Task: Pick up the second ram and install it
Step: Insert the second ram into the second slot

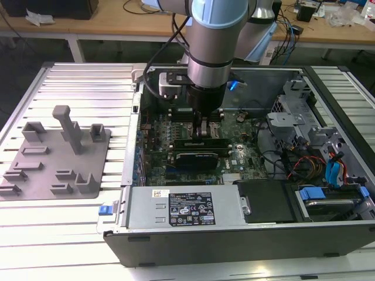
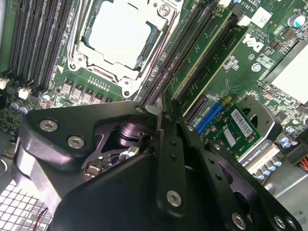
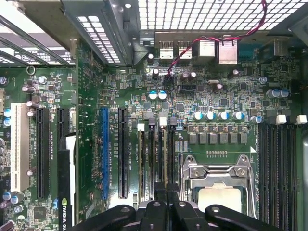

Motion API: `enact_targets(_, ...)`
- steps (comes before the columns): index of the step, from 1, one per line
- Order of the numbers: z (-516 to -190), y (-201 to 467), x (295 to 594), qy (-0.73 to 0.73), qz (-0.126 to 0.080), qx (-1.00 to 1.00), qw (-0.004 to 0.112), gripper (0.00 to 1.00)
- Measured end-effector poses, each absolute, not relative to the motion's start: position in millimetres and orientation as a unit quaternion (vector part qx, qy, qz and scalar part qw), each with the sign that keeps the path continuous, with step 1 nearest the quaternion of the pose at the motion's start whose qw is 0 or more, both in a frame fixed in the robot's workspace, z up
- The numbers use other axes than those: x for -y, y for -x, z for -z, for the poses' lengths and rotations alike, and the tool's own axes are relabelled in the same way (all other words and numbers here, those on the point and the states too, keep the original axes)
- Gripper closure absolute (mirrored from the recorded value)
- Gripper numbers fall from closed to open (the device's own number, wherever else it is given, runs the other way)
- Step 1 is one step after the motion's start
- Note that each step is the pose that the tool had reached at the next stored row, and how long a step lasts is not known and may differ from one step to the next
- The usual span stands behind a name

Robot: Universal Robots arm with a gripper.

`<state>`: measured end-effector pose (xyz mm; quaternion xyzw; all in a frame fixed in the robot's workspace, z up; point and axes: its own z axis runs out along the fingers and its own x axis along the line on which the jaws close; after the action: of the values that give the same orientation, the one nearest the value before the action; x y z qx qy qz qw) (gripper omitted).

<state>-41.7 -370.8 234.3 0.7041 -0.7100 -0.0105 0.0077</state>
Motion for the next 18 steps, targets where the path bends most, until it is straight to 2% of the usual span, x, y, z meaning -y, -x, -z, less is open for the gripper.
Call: enact_targets(18,-231.3,42.1,370.9,-0.696,0.011,0.718,0.007,0.91)
